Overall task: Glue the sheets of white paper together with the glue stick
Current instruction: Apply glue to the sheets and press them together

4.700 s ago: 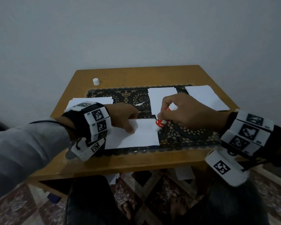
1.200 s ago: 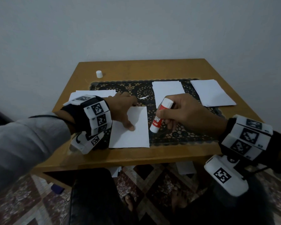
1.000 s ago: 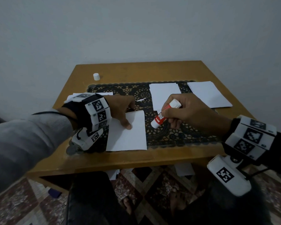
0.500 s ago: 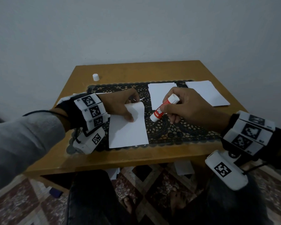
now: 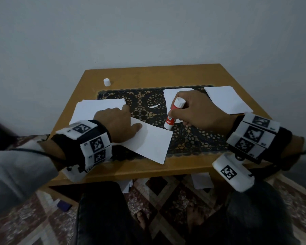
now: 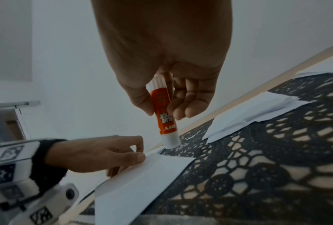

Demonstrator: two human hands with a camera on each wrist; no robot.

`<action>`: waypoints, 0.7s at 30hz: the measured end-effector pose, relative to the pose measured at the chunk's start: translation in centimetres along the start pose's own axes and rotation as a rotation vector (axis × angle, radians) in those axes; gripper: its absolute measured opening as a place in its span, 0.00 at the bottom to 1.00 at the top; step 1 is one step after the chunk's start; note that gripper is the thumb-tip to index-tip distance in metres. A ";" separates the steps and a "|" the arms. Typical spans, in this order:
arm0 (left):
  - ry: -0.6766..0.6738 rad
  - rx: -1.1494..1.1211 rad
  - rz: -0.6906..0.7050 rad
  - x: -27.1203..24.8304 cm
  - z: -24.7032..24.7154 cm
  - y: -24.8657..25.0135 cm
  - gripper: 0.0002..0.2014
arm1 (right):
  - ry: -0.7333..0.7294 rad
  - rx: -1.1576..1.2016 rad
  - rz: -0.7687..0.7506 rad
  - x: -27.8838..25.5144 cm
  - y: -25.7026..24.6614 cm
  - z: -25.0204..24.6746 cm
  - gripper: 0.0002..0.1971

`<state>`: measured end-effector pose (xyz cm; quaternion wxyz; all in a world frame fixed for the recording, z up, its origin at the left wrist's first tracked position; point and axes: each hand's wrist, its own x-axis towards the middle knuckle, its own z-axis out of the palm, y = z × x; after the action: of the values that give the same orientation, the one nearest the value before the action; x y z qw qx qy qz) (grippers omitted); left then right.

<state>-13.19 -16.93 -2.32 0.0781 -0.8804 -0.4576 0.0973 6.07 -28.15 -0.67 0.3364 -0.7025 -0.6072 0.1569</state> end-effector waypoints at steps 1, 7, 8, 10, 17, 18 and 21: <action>0.027 0.054 0.017 -0.3 -0.2 -0.1 0.32 | -0.014 -0.037 0.000 0.0 0.0 0.1 0.11; -0.014 -0.121 0.671 -1.1 -1.1 0.0 0.25 | 0.009 -0.173 0.004 -0.4 -0.3 0.5 0.12; -0.091 -0.077 0.720 -1.2 -1.1 0.3 0.29 | 0.004 -0.185 0.006 -0.5 -0.3 0.4 0.12; -0.158 0.027 0.710 -1.0 -0.5 0.8 0.35 | -0.012 -0.194 0.012 -0.5 -0.4 0.2 0.12; -0.254 0.095 0.539 -0.4 0.5 1.5 0.37 | -0.036 -0.194 0.009 0.0 0.0 -0.6 0.14; -0.254 0.099 0.524 -0.5 0.4 1.7 0.37 | -0.037 -0.194 0.008 0.1 0.1 -0.5 0.13; -0.241 0.084 0.507 -0.6 0.2 2.0 0.37 | -0.036 -0.217 0.016 0.8 0.2 -0.1 0.13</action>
<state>-11.94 -18.53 -2.92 0.0325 -0.9448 -0.2241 0.2367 6.46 -27.43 -0.60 0.2459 -0.7368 -0.6209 0.1056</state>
